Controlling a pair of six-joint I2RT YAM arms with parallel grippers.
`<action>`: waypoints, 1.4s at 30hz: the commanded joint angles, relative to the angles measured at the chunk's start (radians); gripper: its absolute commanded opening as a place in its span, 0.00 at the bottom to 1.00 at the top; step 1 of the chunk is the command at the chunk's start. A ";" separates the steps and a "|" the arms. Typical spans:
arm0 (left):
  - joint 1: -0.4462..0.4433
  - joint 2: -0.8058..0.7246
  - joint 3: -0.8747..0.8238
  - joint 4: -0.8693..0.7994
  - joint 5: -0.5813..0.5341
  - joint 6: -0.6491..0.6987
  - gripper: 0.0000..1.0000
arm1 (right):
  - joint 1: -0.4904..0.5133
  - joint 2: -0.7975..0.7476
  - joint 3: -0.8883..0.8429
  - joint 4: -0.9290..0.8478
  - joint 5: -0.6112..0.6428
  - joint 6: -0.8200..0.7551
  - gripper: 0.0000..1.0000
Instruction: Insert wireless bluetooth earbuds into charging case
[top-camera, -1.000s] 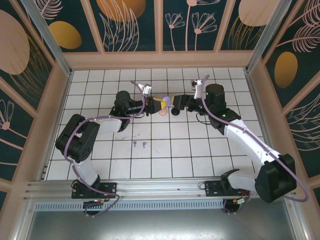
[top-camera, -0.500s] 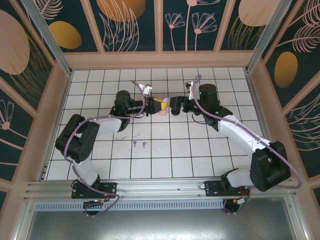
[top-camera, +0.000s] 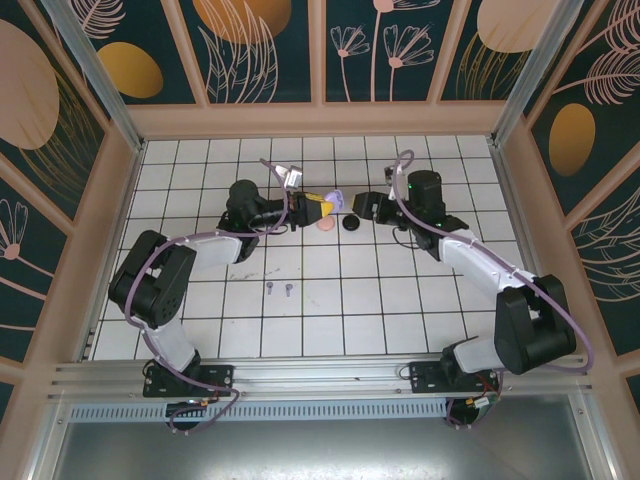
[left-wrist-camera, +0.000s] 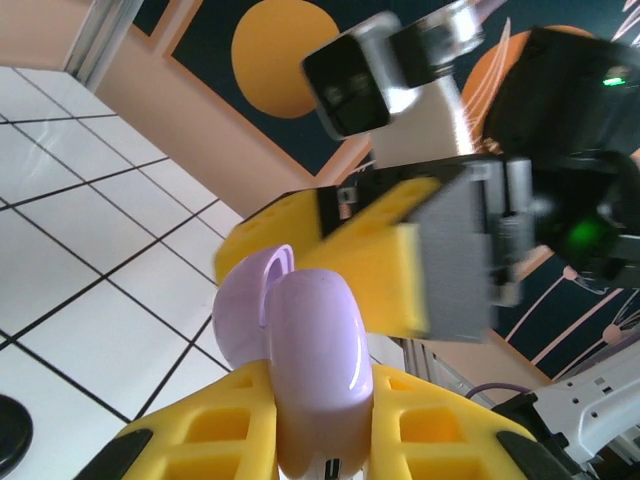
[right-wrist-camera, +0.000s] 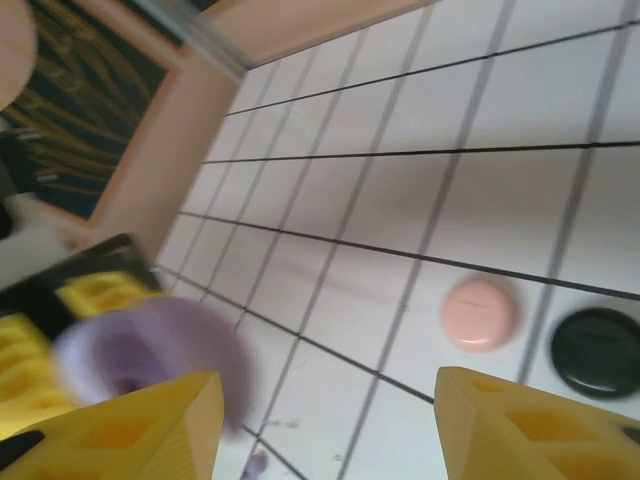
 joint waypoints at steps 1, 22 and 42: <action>-0.004 -0.038 0.008 0.061 0.026 -0.008 0.00 | -0.013 -0.048 -0.032 0.027 -0.016 0.016 0.58; -0.004 0.005 0.010 0.130 0.034 -0.082 0.00 | 0.046 -0.092 0.029 0.066 -0.181 -0.060 0.52; -0.007 0.017 0.017 0.175 0.041 -0.135 0.00 | 0.071 -0.016 0.097 0.060 -0.160 -0.064 0.39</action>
